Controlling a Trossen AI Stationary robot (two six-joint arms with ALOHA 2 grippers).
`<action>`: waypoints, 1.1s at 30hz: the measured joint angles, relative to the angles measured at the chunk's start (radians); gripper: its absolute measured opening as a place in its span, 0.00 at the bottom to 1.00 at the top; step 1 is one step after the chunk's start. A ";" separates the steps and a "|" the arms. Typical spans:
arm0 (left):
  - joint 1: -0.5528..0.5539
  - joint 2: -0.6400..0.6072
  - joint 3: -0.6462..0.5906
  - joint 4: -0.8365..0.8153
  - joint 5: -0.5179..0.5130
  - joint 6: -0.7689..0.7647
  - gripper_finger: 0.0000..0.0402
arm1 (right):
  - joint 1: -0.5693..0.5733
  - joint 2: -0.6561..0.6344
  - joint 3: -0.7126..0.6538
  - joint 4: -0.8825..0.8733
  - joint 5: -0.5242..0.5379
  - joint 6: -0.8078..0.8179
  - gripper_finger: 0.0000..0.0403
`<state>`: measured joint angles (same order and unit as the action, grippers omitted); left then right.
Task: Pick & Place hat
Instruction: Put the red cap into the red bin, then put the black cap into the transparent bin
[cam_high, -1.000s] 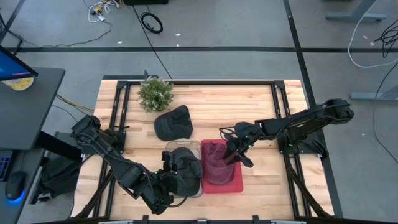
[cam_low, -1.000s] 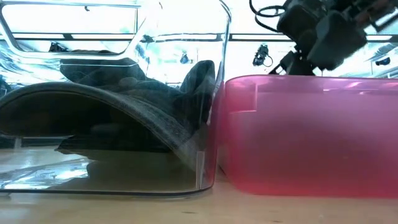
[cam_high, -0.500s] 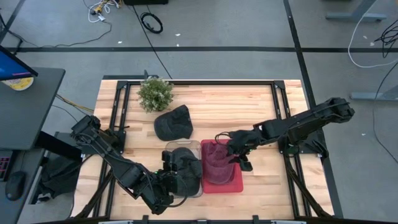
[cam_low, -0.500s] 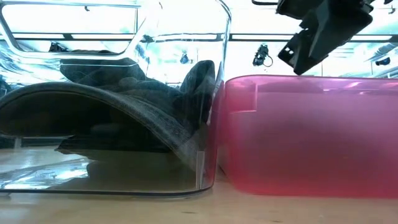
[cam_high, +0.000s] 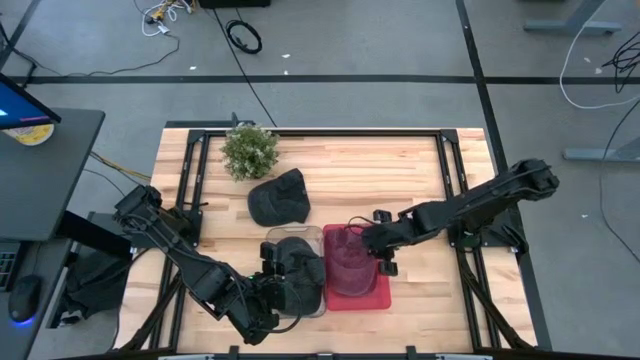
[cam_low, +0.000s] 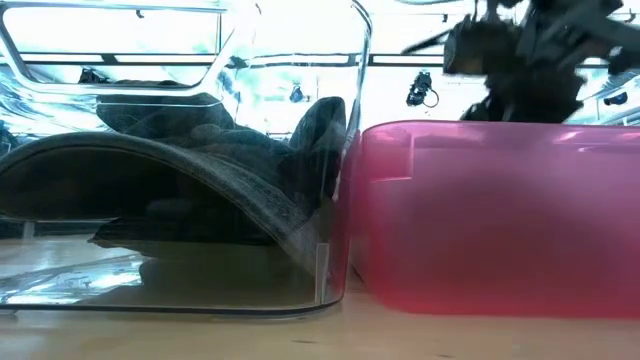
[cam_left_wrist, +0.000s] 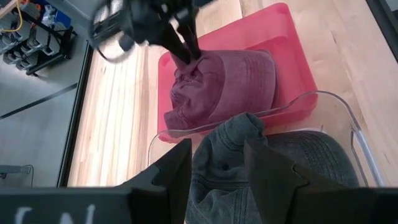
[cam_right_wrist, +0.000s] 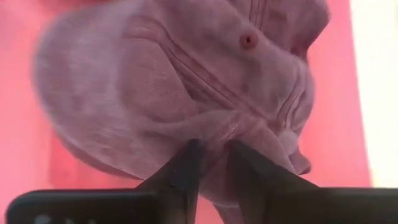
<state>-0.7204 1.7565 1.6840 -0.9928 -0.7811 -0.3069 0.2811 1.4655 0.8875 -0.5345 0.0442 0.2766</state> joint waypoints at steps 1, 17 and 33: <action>0.000 0.000 0.000 0.000 0.000 0.000 0.38 | -0.005 0.021 0.000 0.001 -0.015 0.000 0.21; 0.000 0.000 0.000 0.000 -0.001 0.001 0.38 | -0.095 0.076 -0.004 -0.018 -0.222 -0.019 0.17; 0.000 0.000 0.000 -0.005 -0.031 0.004 0.38 | -0.094 -0.186 -0.003 0.051 -0.219 -0.029 0.17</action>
<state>-0.7204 1.7565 1.6840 -0.9975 -0.8124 -0.3030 0.1867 1.2790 0.8845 -0.4831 -0.1752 0.2474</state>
